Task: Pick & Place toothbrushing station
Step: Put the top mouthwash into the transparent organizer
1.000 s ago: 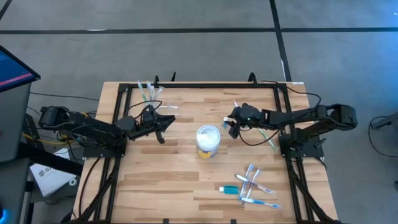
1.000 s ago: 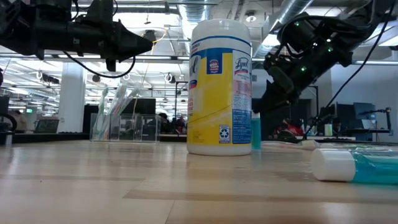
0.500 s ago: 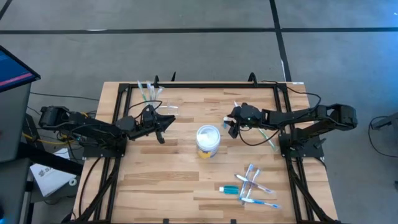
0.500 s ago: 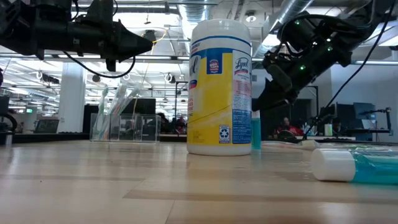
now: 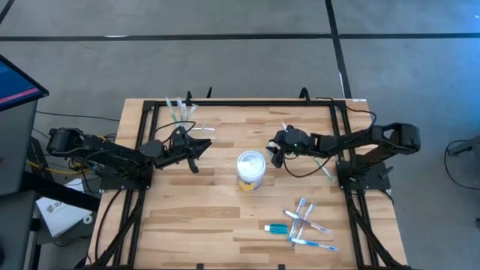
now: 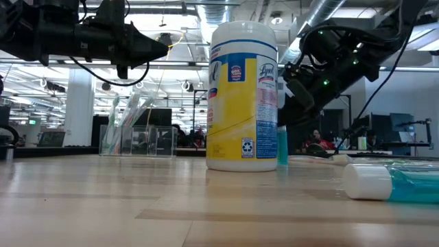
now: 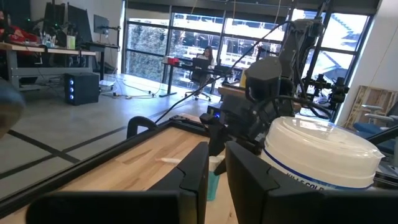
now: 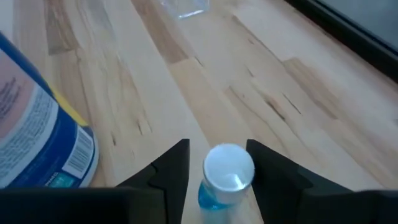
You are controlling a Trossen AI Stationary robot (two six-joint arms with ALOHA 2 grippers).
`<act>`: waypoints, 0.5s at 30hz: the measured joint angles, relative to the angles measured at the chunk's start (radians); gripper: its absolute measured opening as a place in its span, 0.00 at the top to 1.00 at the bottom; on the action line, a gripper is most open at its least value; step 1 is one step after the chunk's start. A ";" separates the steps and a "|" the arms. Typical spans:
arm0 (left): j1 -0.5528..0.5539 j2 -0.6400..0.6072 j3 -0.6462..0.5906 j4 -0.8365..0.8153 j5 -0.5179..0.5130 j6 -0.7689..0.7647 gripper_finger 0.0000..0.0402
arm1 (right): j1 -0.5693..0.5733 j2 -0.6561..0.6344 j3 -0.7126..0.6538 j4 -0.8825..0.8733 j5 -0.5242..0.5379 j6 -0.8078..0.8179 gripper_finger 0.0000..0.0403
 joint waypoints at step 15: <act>0.000 0.000 0.000 -0.004 0.000 -0.003 0.88 | -0.005 -0.009 0.002 -0.025 0.001 -0.001 0.79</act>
